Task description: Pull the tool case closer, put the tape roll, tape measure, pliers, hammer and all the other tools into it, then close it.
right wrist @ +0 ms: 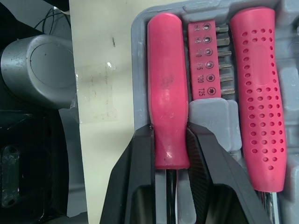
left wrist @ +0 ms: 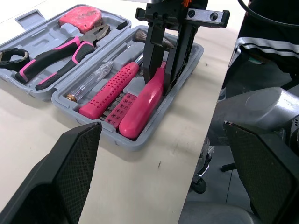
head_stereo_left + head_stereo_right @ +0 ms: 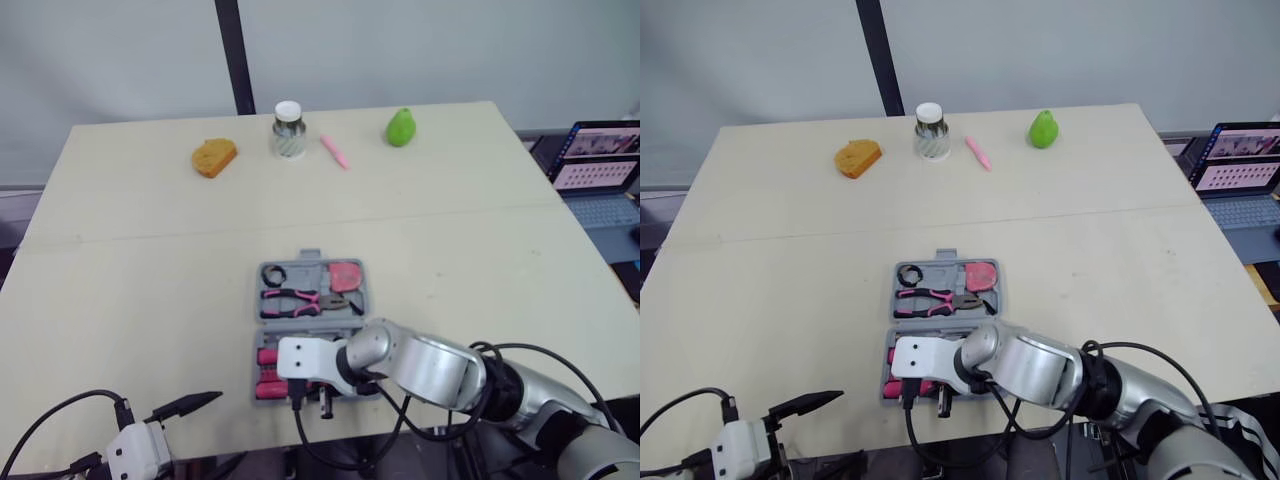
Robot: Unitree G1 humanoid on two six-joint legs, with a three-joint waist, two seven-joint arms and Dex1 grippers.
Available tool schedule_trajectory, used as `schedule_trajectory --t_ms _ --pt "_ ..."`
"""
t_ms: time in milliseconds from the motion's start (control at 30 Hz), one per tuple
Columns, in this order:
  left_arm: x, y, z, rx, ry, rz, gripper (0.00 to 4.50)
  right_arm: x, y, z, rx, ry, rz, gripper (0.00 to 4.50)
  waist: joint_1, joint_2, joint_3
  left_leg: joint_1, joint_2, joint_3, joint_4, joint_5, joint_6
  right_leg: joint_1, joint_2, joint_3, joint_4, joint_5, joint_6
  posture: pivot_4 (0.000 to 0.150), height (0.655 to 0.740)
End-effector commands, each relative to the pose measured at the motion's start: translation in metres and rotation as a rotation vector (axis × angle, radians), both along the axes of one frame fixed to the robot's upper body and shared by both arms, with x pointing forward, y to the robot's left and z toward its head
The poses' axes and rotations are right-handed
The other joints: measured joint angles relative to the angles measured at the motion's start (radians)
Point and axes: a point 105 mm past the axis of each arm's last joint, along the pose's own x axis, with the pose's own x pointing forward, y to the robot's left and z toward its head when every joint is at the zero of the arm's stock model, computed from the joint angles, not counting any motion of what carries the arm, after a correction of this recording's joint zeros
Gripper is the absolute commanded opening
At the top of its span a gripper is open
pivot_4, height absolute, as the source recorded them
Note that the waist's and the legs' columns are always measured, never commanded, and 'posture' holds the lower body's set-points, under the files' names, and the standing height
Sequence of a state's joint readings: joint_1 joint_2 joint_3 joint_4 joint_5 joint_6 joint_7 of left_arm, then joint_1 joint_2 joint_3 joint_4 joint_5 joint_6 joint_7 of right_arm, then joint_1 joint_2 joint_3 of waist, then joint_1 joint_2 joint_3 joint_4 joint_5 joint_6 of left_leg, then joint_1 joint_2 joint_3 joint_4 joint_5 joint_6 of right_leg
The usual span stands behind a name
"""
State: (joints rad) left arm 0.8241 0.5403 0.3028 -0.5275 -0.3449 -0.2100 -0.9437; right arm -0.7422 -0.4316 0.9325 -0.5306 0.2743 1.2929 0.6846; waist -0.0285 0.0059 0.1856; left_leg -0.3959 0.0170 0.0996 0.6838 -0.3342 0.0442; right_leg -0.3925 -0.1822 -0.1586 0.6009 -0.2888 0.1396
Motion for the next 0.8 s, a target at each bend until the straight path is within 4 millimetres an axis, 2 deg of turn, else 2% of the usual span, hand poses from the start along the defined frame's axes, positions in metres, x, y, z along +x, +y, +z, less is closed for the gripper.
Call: schedule_trajectory --t_ms 33,167,200,400,500,633,667,733,800 --pt "0.000 0.000 0.001 0.000 -0.016 -0.001 4.50 0.005 0.002 0.012 0.034 -0.036 -0.008 2.26 0.000 0.000 0.000 0.000 0.000 0.000 0.000 0.000 0.000 0.000 0.000 0.000 0.000 0.000 0.000 0.150 0.7400" --pt "0.000 -0.001 0.001 -0.002 -0.014 0.000 4.50 0.004 0.000 0.027 0.069 -0.028 -0.007 4.20 0.000 0.000 0.000 0.000 0.000 0.000 0.000 0.000 0.000 0.000 0.000 0.000 0.000 0.000 0.000 0.150 0.7400" --pt "0.000 -0.001 0.001 -0.003 -0.012 0.000 4.50 0.003 0.000 0.031 0.086 -0.018 -0.006 4.43 0.001 0.000 0.000 0.000 0.000 0.000 0.000 0.000 0.000 0.000 0.000 0.000 0.000 0.000 0.000 0.150 0.7400" --pt "-0.001 -0.001 0.001 -0.007 -0.010 0.002 4.50 -0.009 -0.003 0.048 0.150 0.036 0.015 4.43 0.001 0.000 0.000 0.000 0.000 0.000 0.000 0.000 0.000 0.000 0.000 0.000 0.000 0.000 0.000 0.150 0.7400" --pt "0.000 -0.002 0.001 -0.009 -0.011 0.002 4.50 -0.010 0.005 0.059 0.269 0.020 0.033 4.43 0.001 -0.001 0.000 -0.001 0.000 0.000 0.000 -0.001 0.000 0.000 0.000 0.000 0.000 0.000 0.000 0.150 0.7400" --pt "0.001 -0.003 0.002 -0.014 -0.012 -0.003 4.50 -0.002 0.005 0.054 0.406 -0.038 0.009 4.43 0.001 -0.002 -0.001 -0.001 0.000 0.000 0.000 -0.001 0.000 0.000 0.000 0.000 0.000 0.000 0.000 0.150 0.7400" --pt "0.001 -0.003 0.002 -0.014 -0.013 -0.005 4.50 0.000 0.005 0.051 0.442 -0.034 -0.008 3.90 0.001 -0.002 -0.001 -0.001 0.000 0.000 0.000 -0.001 0.000 0.000 0.000 0.000 0.000 0.000 0.000 0.150 0.7400" --pt "0.002 -0.003 0.002 -0.013 -0.014 -0.006 4.50 0.001 0.005 0.049 0.500 -0.023 -0.020 3.16 0.001 -0.003 -0.001 -0.001 0.000 0.001 0.000 0.000 0.000 0.000 0.000 0.000 0.000 0.000 0.000 0.150 0.7400" --pt "0.004 -0.003 0.003 -0.014 -0.017 -0.007 4.50 0.003 0.006 0.044 0.520 -0.031 -0.018 2.15 0.001 -0.003 -0.002 -0.001 0.000 0.002 0.000 0.000 0.000 0.000 0.000 0.000 0.000 0.000 0.000 0.150 0.7400"
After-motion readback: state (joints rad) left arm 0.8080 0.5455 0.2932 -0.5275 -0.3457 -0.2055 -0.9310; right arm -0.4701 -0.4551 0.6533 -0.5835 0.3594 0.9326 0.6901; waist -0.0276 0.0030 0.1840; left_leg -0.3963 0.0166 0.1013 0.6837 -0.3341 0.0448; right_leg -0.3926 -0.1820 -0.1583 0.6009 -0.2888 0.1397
